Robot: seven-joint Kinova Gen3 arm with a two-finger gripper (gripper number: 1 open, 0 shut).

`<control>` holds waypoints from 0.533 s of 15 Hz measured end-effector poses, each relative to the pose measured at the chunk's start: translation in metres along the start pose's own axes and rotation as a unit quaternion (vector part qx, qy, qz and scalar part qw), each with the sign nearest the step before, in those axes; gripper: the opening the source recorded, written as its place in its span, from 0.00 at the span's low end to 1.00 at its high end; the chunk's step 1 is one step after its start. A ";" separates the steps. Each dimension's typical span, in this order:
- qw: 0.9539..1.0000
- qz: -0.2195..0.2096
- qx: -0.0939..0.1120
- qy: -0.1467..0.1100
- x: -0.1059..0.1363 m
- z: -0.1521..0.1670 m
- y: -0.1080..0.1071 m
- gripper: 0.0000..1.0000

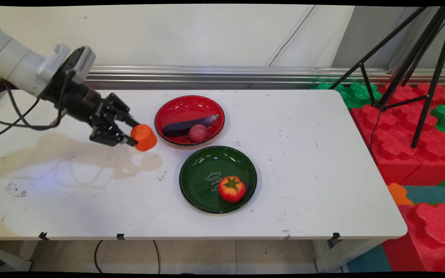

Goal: Place the picked object on the table

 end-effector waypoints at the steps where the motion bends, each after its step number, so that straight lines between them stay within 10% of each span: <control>1: 1.000 -0.001 0.001 -0.007 -0.006 0.001 0.000 0.00; 8: 0.999 -0.007 0.005 -0.052 -0.038 0.028 -0.008 0.00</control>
